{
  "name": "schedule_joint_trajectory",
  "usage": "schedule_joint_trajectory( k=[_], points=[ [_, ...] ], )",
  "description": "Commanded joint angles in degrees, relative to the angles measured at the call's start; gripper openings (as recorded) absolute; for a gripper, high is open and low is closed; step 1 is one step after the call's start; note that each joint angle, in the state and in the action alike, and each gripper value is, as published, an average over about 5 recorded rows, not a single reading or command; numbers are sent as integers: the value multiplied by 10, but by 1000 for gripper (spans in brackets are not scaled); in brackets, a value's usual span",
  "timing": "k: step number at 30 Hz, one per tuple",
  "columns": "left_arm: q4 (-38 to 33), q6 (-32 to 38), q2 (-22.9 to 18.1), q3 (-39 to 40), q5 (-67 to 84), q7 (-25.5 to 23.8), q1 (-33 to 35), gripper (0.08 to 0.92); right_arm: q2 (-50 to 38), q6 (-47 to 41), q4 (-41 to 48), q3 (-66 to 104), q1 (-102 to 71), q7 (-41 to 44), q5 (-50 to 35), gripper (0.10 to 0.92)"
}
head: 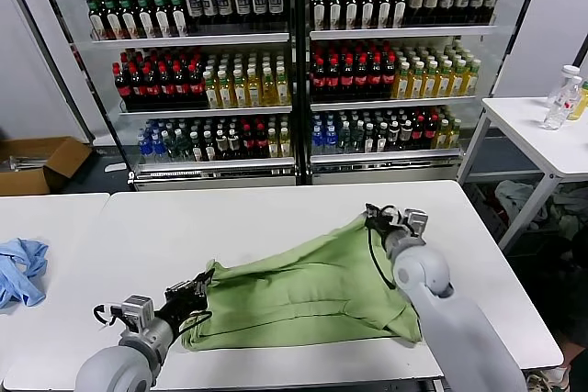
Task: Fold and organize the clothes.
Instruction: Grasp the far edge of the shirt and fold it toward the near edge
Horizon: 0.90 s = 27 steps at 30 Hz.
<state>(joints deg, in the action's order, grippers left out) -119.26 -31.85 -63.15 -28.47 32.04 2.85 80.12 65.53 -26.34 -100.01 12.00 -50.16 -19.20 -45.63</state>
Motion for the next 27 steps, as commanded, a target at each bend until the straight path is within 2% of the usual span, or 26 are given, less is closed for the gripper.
schedule_joint_trajectory(
  k=[1, 10, 17, 21, 27],
  points=[
    [-10, -5, 3, -7, 5, -4, 16, 86, -23, 37, -180, 75, -219, 41, 74, 111],
    [-4, -12, 1, -4, -54, -14, 35, 86, -9, 67, -150, 120, -292, 57, 120, 111],
    [15, -12, 2, 1, -106, -12, 32, 90, -10, 42, -120, 102, -280, 71, 169, 127],
    [4, 0, -19, 6, -133, 34, 41, 152, -7, 49, -138, 96, -293, 76, 187, 219],
    [13, 23, -78, 25, -194, 119, 67, 322, -5, 61, -149, 92, -313, 82, 208, 393]
  ],
)
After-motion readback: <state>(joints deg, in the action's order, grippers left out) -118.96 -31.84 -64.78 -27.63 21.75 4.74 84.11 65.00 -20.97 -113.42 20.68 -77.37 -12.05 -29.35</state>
